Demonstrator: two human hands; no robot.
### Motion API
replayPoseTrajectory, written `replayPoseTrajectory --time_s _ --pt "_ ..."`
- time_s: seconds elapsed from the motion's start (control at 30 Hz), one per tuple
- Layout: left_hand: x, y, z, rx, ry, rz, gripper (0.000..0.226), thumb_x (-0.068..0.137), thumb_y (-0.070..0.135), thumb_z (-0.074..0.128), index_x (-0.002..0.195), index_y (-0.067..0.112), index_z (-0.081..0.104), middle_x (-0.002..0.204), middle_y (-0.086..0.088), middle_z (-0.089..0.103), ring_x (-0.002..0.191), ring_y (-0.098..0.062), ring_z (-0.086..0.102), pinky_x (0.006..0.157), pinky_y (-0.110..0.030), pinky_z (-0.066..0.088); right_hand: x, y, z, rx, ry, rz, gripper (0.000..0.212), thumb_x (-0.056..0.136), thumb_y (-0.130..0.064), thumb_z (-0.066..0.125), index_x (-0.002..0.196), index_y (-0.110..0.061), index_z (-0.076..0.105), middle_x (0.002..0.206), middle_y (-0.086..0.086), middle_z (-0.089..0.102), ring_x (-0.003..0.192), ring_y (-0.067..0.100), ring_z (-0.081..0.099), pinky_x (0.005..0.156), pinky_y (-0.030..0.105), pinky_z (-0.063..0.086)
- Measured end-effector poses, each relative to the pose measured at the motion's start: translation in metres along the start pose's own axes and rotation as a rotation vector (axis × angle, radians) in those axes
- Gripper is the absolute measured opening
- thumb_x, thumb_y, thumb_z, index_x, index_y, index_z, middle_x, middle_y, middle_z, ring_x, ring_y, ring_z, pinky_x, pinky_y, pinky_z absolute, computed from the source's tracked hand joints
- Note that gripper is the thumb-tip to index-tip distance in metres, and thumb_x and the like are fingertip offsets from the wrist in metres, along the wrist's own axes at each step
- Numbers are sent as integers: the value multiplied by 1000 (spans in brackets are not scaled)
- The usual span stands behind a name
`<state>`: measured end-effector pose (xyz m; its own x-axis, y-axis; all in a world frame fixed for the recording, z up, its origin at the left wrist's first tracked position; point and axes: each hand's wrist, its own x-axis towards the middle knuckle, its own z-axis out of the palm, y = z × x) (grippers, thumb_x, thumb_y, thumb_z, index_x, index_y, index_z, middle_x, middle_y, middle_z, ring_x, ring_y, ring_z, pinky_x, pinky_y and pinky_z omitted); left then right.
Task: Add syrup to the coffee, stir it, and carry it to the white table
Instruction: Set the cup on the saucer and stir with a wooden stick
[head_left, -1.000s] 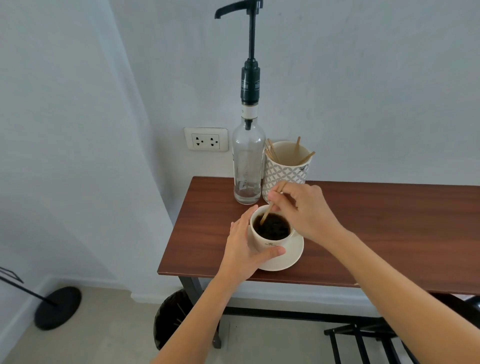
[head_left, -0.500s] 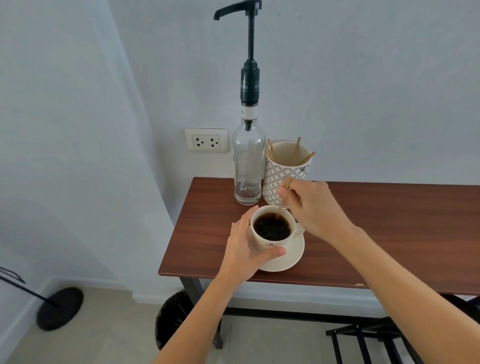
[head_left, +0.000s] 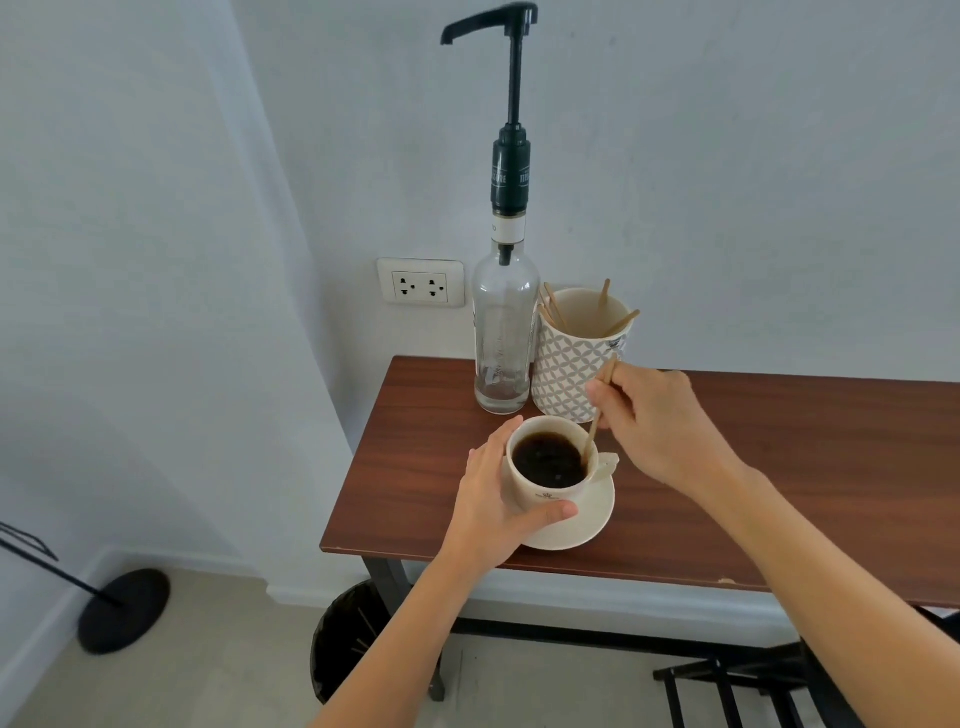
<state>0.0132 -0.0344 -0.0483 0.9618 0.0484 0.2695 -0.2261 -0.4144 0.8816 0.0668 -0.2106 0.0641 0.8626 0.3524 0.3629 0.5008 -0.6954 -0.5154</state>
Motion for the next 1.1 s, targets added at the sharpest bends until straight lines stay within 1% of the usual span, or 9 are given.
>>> replayPoseTrajectory --time_s 0.1,0.17,0.23,0.33,0.5,0.67,0.8,0.93,1.1 --pt "1 -1 -1 -5 12 -9 83 67 58 87 136 55 41 141 27 53 136 -11 50 114 -54 41 -4 -14 9 125 -97 26 22 99 -20 57 83 -10 67 70 0 73 67 2 71 66 12 53" --pt "0 -3 -1 -3 14 -15 86 64 64 85 136 58 39 142 24 54 136 -17 50 112 -54 44 -2 -22 20 188 -66 5 19 98 -18 59 84 -13 69 71 0 75 73 -2 70 70 5 49" --pt "-1 -3 0 -1 15 -17 86 63 65 85 134 63 37 141 22 55 136 -19 50 111 -54 45 1 -18 23 138 19 -27 19 99 -18 58 83 -11 68 69 1 73 65 4 68 66 11 51" --pt "-1 0 0 10 10 -16 83 65 61 86 133 64 37 142 25 53 137 -14 49 113 -54 43 3 -2 10 -37 64 10 24 100 -21 54 82 -7 62 65 6 69 60 22 66 63 41 54" --pt "0 -2 -1 0 14 -18 84 64 65 84 134 62 37 140 23 56 135 -15 51 111 -53 45 -5 -9 19 161 -2 111 24 100 -21 56 83 -10 68 71 0 75 64 4 70 64 10 49" --pt "0 -2 0 1 18 -22 84 66 60 87 134 61 38 142 21 56 137 -14 50 113 -54 42 -3 4 11 63 102 124 28 101 -21 53 83 -5 67 69 6 74 67 21 70 71 39 56" --pt "-1 -3 -1 -5 15 -29 85 64 62 87 134 63 38 140 22 57 137 -15 50 113 -54 42 -5 -7 18 157 48 145 26 100 -21 54 84 -7 70 72 3 76 70 14 72 72 24 54" --pt "-1 0 0 -8 16 -38 87 64 63 87 135 62 38 142 21 56 138 -17 49 112 -54 43 -3 2 11 79 110 148 28 101 -20 53 83 -4 68 69 7 74 68 22 72 76 41 57" --pt "-1 -2 0 -11 15 -41 87 63 64 86 136 60 38 141 21 57 137 -16 50 113 -54 43 -4 -3 18 178 89 160 26 100 -20 54 85 -6 70 71 2 76 71 13 72 79 30 56"
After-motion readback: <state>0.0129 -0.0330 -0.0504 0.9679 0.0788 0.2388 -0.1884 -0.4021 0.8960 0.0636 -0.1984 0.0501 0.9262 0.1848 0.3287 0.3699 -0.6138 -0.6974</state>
